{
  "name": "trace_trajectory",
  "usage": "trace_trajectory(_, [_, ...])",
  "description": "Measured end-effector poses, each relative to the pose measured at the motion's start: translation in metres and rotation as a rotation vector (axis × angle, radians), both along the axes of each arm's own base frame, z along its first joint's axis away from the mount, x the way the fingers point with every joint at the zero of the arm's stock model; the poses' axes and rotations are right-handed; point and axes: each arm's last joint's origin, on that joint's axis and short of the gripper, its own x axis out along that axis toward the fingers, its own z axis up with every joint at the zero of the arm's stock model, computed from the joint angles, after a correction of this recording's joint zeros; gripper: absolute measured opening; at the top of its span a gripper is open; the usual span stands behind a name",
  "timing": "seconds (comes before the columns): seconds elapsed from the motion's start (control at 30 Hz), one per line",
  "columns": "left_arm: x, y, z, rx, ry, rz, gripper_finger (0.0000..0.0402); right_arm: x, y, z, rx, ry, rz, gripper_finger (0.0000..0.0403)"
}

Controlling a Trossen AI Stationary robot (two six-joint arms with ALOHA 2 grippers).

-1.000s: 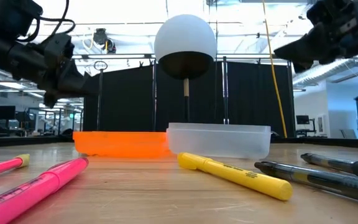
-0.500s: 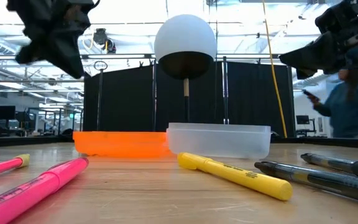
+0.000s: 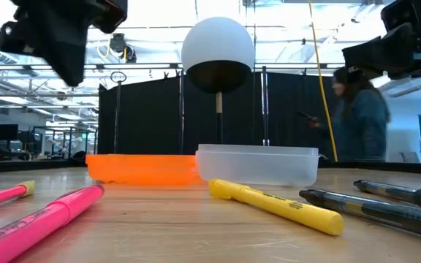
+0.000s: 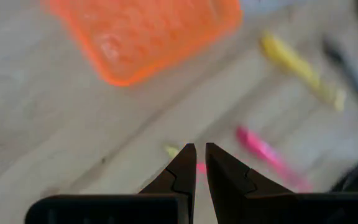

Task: Pick & place school supplies into a supply box
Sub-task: Put the pink pencil into the pencil box

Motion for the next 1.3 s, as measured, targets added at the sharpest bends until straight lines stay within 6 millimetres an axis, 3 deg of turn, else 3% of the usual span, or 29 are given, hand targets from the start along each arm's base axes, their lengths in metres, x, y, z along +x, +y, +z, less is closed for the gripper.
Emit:
trace_trajectory(0.17, [0.007,-0.014,-0.025,-0.002,0.108,-0.438,0.0042,0.0,0.0,0.001,-0.001,-0.008,0.0,0.0])
trace_trajectory(0.37, [0.016,-0.013,-0.047,-0.017,0.154,-0.683,0.0042,0.0,0.0,0.0,-0.009,-0.001,0.001,0.0])
trace_trajectory(0.53, [0.021,-0.003,-0.048,-0.001,0.124,-0.868,0.0042,0.0,0.0,-0.002,-0.015,0.022,0.0,0.0])
trace_trajectory(0.83, [0.03,0.007,-0.048,0.449,0.066,-1.254,0.0042,0.0,0.0,0.008,-0.154,-0.111,-0.009,0.0])
trace_trajectory(0.93, [0.033,0.008,-0.047,0.476,0.055,-1.155,0.0042,-0.001,0.0,0.014,-0.12,-0.173,-0.013,0.0])
trace_trajectory(1.03, [0.035,0.01,-0.046,0.4,0.043,-0.885,0.0042,-0.001,0.0,0.015,-0.107,-0.178,-0.013,0.0])
trace_trajectory(1.13, [0.034,0.009,-0.046,0.145,0.058,-0.589,0.0042,-0.001,0.0,0.014,-0.13,-0.174,-0.014,0.0])
trace_trajectory(1.23, [0.031,-0.001,-0.045,-0.174,0.119,-0.45,0.0042,-0.001,0.0,0.015,-0.138,-0.18,-0.016,0.0])
trace_trajectory(1.3, [0.026,-0.011,-0.044,-0.263,0.162,-0.363,0.0042,-0.001,0.0,0.015,-0.137,-0.18,-0.016,0.0])
